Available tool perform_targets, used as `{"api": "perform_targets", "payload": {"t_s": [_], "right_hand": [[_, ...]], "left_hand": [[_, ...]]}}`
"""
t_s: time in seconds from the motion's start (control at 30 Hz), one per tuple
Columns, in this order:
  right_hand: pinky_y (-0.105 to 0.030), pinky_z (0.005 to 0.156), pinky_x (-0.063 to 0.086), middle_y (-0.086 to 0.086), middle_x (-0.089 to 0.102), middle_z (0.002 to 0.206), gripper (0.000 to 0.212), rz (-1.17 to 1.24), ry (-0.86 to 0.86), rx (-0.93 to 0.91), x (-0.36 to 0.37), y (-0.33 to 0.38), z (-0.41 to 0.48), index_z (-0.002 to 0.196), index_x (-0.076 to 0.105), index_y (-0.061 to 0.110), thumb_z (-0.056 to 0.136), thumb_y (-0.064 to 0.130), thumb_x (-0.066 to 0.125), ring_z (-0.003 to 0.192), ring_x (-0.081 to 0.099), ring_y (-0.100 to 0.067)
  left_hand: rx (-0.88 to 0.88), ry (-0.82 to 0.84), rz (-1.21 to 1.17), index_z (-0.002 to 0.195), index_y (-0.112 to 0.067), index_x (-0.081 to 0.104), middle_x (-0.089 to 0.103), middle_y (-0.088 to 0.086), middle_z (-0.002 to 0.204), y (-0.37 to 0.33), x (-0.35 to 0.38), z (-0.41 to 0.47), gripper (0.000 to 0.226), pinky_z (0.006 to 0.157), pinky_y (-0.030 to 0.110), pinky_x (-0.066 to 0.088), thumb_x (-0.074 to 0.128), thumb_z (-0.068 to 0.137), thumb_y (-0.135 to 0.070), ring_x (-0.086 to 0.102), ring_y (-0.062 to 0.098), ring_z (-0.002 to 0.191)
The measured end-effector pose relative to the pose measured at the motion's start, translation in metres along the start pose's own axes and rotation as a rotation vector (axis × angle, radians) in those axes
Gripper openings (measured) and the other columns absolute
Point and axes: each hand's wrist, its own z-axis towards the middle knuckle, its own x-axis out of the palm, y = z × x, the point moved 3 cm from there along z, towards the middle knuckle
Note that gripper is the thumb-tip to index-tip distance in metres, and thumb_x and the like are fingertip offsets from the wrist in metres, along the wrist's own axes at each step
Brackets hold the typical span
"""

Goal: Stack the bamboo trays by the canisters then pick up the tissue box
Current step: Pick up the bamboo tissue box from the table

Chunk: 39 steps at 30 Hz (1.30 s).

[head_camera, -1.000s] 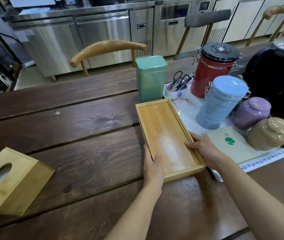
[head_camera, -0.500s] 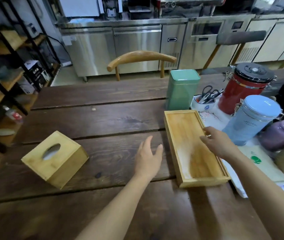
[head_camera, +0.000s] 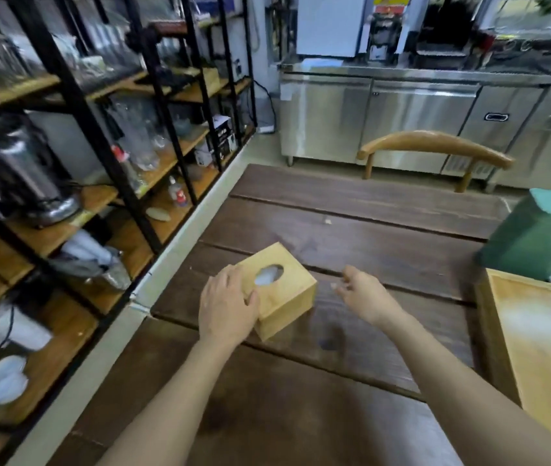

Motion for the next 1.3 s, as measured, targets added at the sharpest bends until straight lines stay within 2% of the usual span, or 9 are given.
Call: {"api": "perform_targets", "payload": {"t_s": [0.23,0.37,0.57,0.7,0.83,0.9,1.0,1.1,1.3], "right_hand": [[-0.042,0.089,0.044,-0.011,0.056,0.124,0.041,0.164,0.016,0.032,0.049,0.055,0.016,0.126,0.042,0.011,0.092,0.034,0.046,0.108,0.053,-0.027],[-0.031,0.078,0.035,-0.01,0.054,0.126,0.043,0.213,-0.02,0.07,0.054,0.057,0.014,0.129,0.039,0.011,0.093,0.035,0.046,0.096,0.045,-0.017],[-0.04,0.084,0.045,-0.015,0.057,0.119,0.043,0.227,-0.005,0.169,0.052,0.056,0.014,0.116,0.042,0.006,0.086,0.032,0.056,0.103,0.054,-0.03],[-0.05,0.077,0.054,-0.014,0.055,0.123,0.059,0.292,0.012,0.199,0.059,0.065,0.006,0.126,0.034,0.011,0.081,0.033,0.064,0.099,0.059,-0.033],[-0.023,0.035,0.043,-0.016,0.049,0.132,0.098,0.439,0.158,0.231,0.072,0.086,-0.011,0.144,-0.002,0.032,0.078,0.032,0.07,0.078,0.061,-0.028],[-0.02,0.032,0.042,-0.018,0.055,0.119,0.092,0.581,0.249,0.243,0.077,0.099,-0.021,0.144,0.008,0.032,0.078,0.024,0.071,0.077,0.059,-0.028],[-0.027,0.038,0.046,-0.017,0.059,0.079,0.074,0.64,0.376,0.199,0.088,0.121,-0.04,0.134,0.024,0.026,0.078,0.018,0.071,0.056,0.059,-0.025],[-0.028,0.036,0.047,-0.018,0.059,0.07,0.065,0.682,0.476,0.149,0.106,0.143,-0.064,0.12,0.025,0.028,0.077,0.018,0.073,0.046,0.058,-0.024],[-0.026,0.03,0.043,-0.014,0.06,0.055,0.048,0.809,0.592,0.067,0.147,0.184,-0.11,0.11,0.031,0.021,0.081,0.013,0.068,0.037,0.055,-0.023]], "left_hand": [[-0.276,0.182,-0.433,0.146,-0.019,0.022,0.026,0.005,0.153,0.039,0.021,-0.013,0.067,0.111,0.038,0.024,0.042,0.09,-0.05,0.023,0.022,0.14],[-0.382,0.243,-0.778,0.146,-0.026,0.021,0.032,0.0,0.151,0.019,0.033,-0.019,0.065,0.109,0.041,0.027,0.047,0.09,-0.047,0.03,0.02,0.136],[-0.565,0.188,-1.25,0.141,-0.029,0.029,0.052,0.002,0.134,-0.006,0.036,-0.017,0.062,0.1,0.038,0.042,0.057,0.087,-0.016,0.052,0.019,0.115],[-0.609,0.228,-1.295,0.125,-0.031,0.05,0.064,-0.001,0.115,0.018,0.023,-0.016,0.048,0.083,0.033,0.049,0.061,0.082,-0.013,0.06,0.017,0.1],[-0.635,0.268,-1.234,0.121,-0.035,0.055,0.065,-0.009,0.103,0.051,-0.001,-0.02,0.047,0.075,0.033,0.05,0.063,0.079,-0.016,0.06,0.015,0.095],[-0.632,0.278,-1.196,0.12,-0.037,0.056,0.062,-0.015,0.097,0.069,-0.015,-0.027,0.045,0.066,0.028,0.043,0.064,0.079,-0.02,0.057,0.01,0.091],[-0.657,0.264,-1.167,0.119,-0.033,0.06,0.065,-0.01,0.102,0.1,-0.035,-0.046,0.044,0.077,0.032,0.045,0.068,0.077,-0.023,0.057,0.014,0.097],[-0.669,0.247,-1.146,0.12,-0.027,0.061,0.067,-0.003,0.112,0.131,-0.056,-0.071,0.043,0.091,0.037,0.044,0.067,0.077,-0.023,0.058,0.018,0.105],[-0.73,0.158,-1.182,0.114,-0.023,0.067,0.071,0.0,0.103,0.185,-0.096,-0.134,0.035,0.074,0.031,0.043,0.065,0.079,-0.025,0.061,0.018,0.097]]}}
